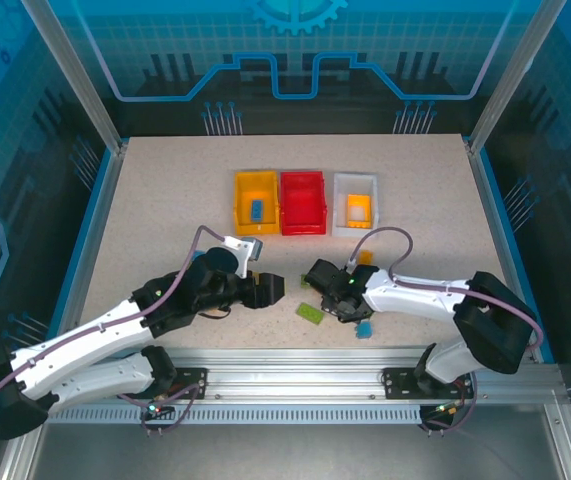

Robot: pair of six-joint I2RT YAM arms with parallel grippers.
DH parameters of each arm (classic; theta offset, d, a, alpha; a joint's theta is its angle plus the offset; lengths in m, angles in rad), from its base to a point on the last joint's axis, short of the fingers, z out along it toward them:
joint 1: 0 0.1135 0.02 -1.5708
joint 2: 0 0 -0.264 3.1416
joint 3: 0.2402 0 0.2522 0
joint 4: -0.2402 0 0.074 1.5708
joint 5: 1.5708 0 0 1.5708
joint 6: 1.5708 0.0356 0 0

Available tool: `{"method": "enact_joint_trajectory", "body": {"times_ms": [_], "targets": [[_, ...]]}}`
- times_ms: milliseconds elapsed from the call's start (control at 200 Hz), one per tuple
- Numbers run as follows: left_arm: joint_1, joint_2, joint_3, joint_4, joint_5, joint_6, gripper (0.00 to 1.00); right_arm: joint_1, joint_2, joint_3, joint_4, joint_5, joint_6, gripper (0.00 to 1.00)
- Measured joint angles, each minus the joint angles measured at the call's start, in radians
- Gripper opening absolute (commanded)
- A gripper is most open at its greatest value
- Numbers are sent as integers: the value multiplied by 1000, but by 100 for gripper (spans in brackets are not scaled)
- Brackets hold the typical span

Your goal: Sort the legos into containers by color

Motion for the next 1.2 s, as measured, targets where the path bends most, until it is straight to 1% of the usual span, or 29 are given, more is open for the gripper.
{"method": "enact_joint_trajectory", "body": {"times_ms": [100,180,255,330,415,545,735,840,935,1070,1125,1200], "targets": [[-1,-19,0,-19,-29,-4,66,8,-58,43,-28,43,-48,15],[-1,-45,0,-41,-69,-22,66,5,-88,102,-37,76,-130,16],[-1,-68,6,-68,-116,-34,66,-8,-82,174,-27,80,-220,16],[-1,-72,27,-95,-160,-50,66,-47,-34,268,-10,68,-319,16],[-1,-66,58,-116,-210,-64,66,-117,77,400,9,37,-431,15],[-1,-45,94,-126,-264,-81,66,-216,286,596,19,2,-557,15],[-1,-11,97,-141,-301,-93,66,-312,581,896,-43,-55,-653,16],[-1,-7,97,-153,-311,-104,66,-338,702,1022,-89,-78,-674,21],[-1,-4,97,-157,-317,-108,66,-346,771,1082,-130,-89,-684,32],[-1,8,101,-172,-321,-108,66,-346,800,1106,-174,-97,-699,45],[-1,13,102,-179,-321,-108,66,-346,798,1106,-182,-96,-698,49],[-1,20,104,-190,-321,-108,66,-346,790,1104,-184,-96,-703,51]]}}
